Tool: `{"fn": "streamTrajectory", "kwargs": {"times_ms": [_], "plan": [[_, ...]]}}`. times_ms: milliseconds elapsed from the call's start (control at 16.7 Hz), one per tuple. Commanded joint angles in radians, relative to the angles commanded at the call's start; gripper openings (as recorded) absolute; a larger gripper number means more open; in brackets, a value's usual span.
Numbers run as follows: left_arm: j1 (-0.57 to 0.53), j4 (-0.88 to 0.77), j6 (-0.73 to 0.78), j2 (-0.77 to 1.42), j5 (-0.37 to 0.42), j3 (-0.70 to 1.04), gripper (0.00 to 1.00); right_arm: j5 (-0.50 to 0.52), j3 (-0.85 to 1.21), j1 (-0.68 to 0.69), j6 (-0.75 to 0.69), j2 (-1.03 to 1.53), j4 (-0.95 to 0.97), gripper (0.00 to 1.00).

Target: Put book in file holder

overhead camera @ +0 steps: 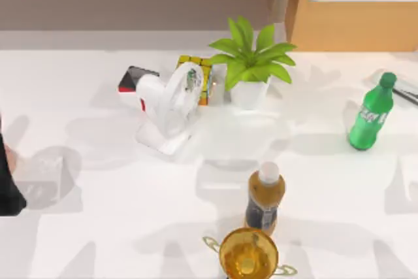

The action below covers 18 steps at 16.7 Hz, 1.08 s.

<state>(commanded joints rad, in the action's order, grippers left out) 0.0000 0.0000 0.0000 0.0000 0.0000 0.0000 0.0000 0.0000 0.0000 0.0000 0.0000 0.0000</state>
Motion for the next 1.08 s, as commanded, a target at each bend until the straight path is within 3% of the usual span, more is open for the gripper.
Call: {"fn": "streamTrajectory", "kwargs": {"times_ms": [240, 480, 720, 1080], "plan": [[0.0, 0.0, 0.0, 0.0, 0.0, 0.0, 1.0, 0.021, 0.028, 0.022, 0.009, 0.03, 0.014, 1.0], [0.0, 0.0, 0.0, 0.0, 0.0, 0.0, 1.0, 0.13, 0.177, 0.144, 0.054, 0.218, 0.086, 1.0], [0.0, 0.0, 0.0, 0.0, 0.0, 0.0, 1.0, 0.285, 0.411, 0.303, 0.107, 0.571, 0.189, 1.0], [0.0, 0.0, 0.0, 0.0, 0.0, 0.0, 1.0, 0.51, 0.906, 0.54, 0.133, 1.302, 0.357, 1.0]]}}
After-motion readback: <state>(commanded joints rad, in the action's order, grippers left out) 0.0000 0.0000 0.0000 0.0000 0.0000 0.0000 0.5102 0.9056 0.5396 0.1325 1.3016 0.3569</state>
